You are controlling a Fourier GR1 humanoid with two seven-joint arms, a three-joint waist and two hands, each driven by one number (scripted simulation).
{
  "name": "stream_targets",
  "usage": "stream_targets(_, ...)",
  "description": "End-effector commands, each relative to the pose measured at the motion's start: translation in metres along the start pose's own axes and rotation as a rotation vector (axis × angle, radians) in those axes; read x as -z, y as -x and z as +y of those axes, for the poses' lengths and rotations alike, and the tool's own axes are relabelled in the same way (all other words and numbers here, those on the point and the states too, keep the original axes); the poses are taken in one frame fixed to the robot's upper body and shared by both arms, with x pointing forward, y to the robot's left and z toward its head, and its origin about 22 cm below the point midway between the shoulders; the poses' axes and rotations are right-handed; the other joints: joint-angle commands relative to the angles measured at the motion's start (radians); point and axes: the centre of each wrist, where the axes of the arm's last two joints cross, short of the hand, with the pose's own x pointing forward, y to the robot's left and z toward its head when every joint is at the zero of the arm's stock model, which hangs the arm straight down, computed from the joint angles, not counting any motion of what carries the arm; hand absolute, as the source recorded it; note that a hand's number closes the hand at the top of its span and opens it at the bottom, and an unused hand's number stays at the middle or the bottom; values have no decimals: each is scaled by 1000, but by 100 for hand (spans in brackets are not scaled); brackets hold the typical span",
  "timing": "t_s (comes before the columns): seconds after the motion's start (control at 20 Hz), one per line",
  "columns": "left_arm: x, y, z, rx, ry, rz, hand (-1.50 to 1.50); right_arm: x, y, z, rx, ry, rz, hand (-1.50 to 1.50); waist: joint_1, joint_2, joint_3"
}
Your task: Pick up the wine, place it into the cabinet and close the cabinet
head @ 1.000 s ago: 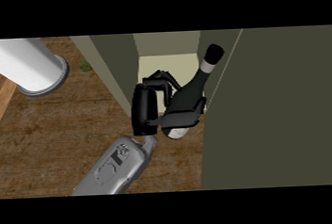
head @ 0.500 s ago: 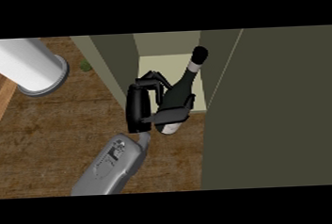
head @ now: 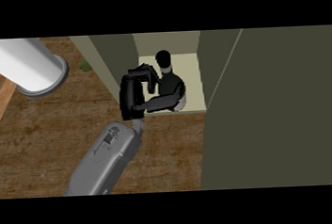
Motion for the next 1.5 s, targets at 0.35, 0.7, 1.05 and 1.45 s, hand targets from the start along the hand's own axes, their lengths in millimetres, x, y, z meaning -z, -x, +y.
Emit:
stream_targets(0.35,34,16,6,15,-4,66,150,-12,-8,0,39,-30,-65,-150,-1,2,0)
stream_targets(0.7,53,13,-1,32,-27,69,150,-21,-18,-2,40,-27,-55,-150,-9,3,0)
stream_targets(1.05,68,16,-2,114,-64,-20,150,-17,-25,6,56,-44,-69,-150,-18,4,-1)
stream_targets(1.45,79,21,3,118,-75,-30,150,-6,-12,4,55,-43,-70,-150,-27,10,0)
